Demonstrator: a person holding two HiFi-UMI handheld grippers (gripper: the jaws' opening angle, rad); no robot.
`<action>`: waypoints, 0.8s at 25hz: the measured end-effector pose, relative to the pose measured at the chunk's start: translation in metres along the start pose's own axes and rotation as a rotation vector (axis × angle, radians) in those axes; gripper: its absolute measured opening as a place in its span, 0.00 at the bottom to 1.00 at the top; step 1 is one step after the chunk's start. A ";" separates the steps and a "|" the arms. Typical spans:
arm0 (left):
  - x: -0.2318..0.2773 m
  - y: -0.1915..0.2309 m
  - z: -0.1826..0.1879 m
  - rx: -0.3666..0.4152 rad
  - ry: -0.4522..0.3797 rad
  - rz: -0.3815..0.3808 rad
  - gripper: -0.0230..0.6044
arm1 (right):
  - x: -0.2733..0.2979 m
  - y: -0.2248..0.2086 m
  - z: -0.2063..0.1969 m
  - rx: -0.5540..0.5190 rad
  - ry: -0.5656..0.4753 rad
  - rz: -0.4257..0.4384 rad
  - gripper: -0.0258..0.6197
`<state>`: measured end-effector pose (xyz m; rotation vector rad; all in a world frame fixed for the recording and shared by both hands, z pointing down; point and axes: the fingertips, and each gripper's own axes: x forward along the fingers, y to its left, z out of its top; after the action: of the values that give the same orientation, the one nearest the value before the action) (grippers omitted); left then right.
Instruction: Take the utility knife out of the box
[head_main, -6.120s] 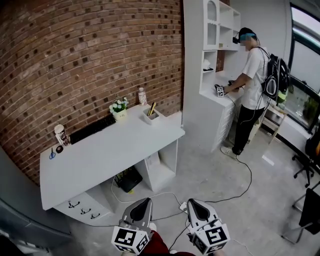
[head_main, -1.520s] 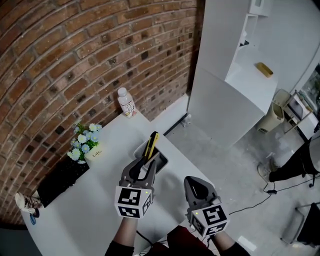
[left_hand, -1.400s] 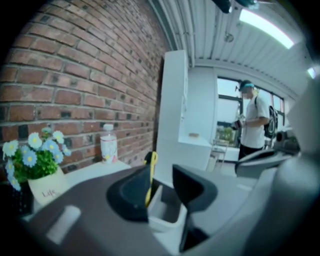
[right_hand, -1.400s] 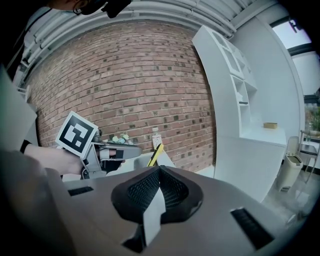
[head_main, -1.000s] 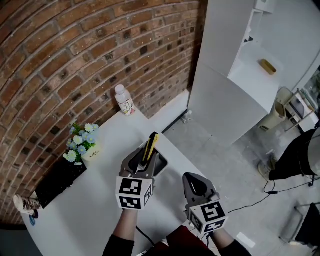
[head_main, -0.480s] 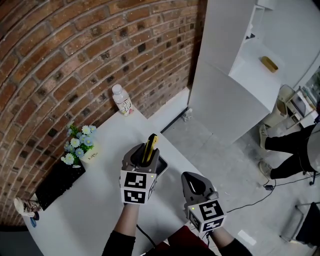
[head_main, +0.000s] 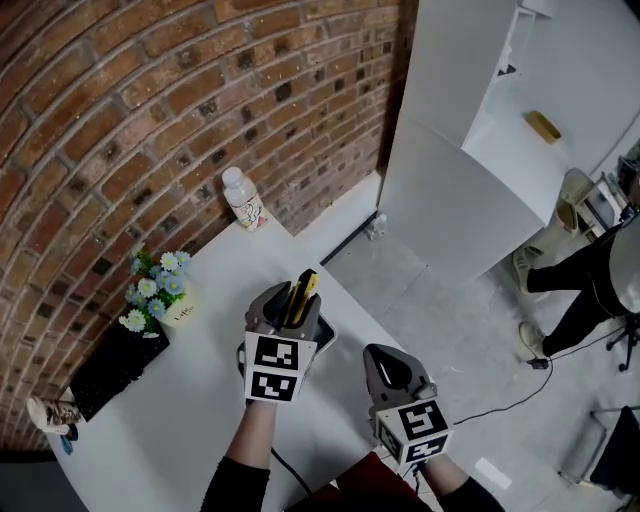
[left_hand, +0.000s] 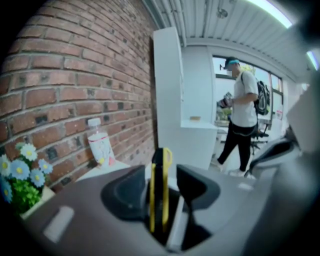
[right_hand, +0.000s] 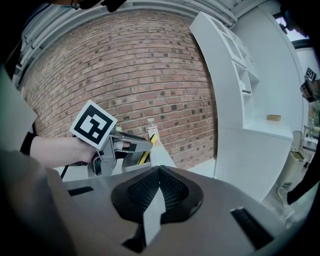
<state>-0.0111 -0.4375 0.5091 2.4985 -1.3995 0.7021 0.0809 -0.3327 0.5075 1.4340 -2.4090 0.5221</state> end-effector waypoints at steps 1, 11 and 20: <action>0.001 0.000 0.000 0.000 0.007 -0.001 0.33 | 0.001 0.000 0.000 0.001 0.001 0.001 0.05; 0.011 0.001 -0.006 0.038 0.100 -0.004 0.33 | 0.004 -0.001 0.002 0.006 0.005 0.005 0.05; 0.019 0.006 -0.008 0.108 0.136 0.056 0.27 | 0.004 -0.003 -0.005 0.012 0.027 0.001 0.05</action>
<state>-0.0102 -0.4516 0.5246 2.4457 -1.4232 0.9645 0.0817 -0.3352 0.5143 1.4221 -2.3896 0.5528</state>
